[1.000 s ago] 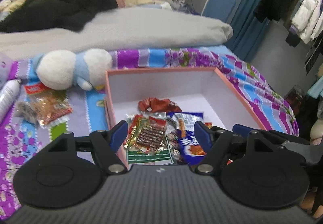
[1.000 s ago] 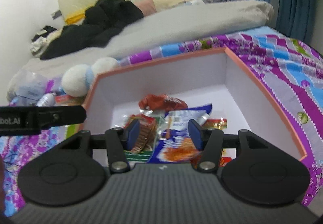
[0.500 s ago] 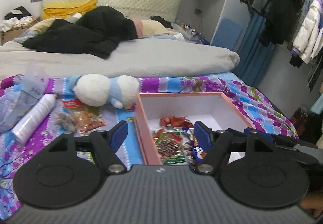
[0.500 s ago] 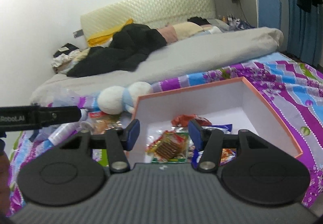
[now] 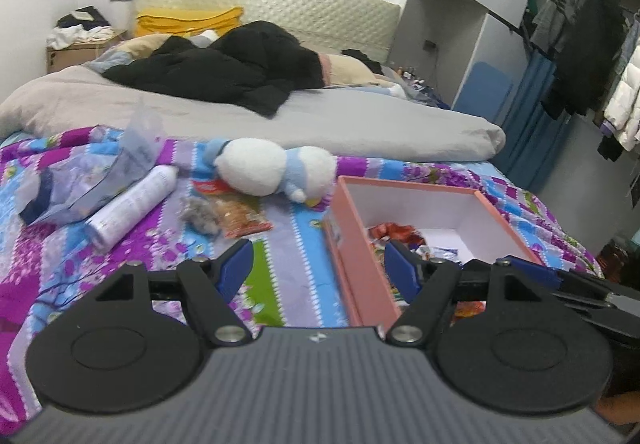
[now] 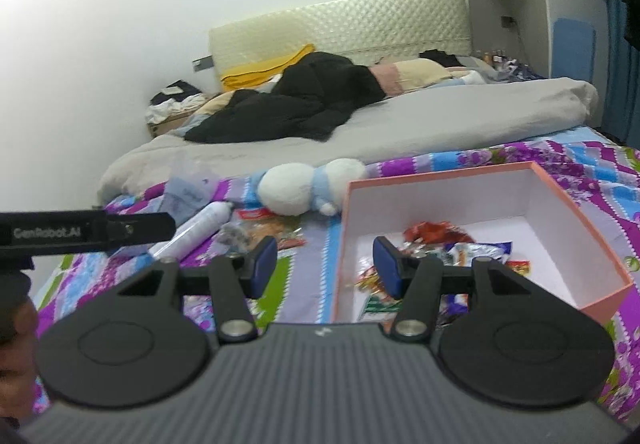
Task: Organize snacks
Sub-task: 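Withdraw both tools from the box toward the loose snacks beside the plush toy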
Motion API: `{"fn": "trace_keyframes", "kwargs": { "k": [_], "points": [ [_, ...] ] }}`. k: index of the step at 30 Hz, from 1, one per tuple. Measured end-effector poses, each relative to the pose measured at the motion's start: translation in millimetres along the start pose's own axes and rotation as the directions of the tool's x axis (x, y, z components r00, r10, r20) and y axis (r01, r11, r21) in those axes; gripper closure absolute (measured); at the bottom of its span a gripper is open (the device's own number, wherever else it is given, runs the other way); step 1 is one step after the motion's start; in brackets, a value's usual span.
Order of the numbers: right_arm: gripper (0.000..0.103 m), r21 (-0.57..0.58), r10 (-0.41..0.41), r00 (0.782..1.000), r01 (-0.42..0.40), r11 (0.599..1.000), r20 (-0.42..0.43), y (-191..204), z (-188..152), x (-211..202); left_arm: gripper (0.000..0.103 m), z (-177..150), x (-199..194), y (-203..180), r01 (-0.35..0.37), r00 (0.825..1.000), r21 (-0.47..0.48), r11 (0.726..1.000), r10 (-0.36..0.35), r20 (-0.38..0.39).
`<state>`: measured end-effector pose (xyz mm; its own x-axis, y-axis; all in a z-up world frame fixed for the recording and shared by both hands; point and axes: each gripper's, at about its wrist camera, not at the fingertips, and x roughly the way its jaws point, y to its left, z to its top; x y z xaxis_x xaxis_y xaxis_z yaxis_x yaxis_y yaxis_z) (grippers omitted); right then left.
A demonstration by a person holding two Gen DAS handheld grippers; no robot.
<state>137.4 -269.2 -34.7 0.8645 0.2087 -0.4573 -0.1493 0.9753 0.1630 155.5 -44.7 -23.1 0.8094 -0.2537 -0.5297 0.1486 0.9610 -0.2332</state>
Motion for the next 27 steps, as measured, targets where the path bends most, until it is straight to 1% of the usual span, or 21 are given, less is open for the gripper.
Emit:
{"fn": "trace_keyframes", "kwargs": {
  "k": [2,6,9,12,15,17,19,22,27],
  "points": [
    [0.047,-0.014,0.011,1.000,-0.011,1.000,0.000,9,-7,-1,0.027,-9,-5,11,-0.018,1.000,-0.016,1.000,0.018,0.000],
    [0.047,-0.041,0.042,0.999,-0.043,0.998,-0.010,28,-22,-3,0.027,-27,-15,30,-0.030,1.000,-0.047,0.998,0.031,0.004],
    [0.047,-0.067,0.059,0.998,-0.060,0.996,-0.016,42,-34,-2,0.027,-42,-17,44,-0.054,0.999,-0.056,0.997,0.054,-0.010],
    [0.047,-0.086,0.078,0.997,-0.080,0.993,-0.028,54,-44,-1,0.027,-54,-20,59,-0.063,0.998,-0.085,0.994,0.062,-0.022],
    [0.047,-0.098,0.081,0.996,-0.084,0.992,-0.035,63,-53,2,0.027,-67,-21,75,-0.064,0.998,-0.114,0.991,0.062,-0.025],
    [0.047,-0.103,0.087,0.996,-0.091,0.991,-0.034,68,-61,5,0.027,-75,-19,86,-0.078,0.997,-0.130,0.988,0.074,-0.032],
    [0.047,-0.113,0.082,0.995,-0.088,0.990,-0.057,74,-69,11,0.027,-83,-16,98,-0.091,0.995,-0.160,0.983,0.084,-0.048],
    [0.047,-0.129,0.080,0.993,-0.092,0.987,-0.091,81,-77,21,0.027,-89,-16,113,-0.098,0.994,-0.197,0.976,0.088,-0.059],
    [0.047,-0.149,0.092,0.990,-0.107,0.983,-0.103,94,-85,31,0.027,-95,-11,123,-0.107,0.993,-0.196,0.975,0.095,-0.069]
  ]
}}
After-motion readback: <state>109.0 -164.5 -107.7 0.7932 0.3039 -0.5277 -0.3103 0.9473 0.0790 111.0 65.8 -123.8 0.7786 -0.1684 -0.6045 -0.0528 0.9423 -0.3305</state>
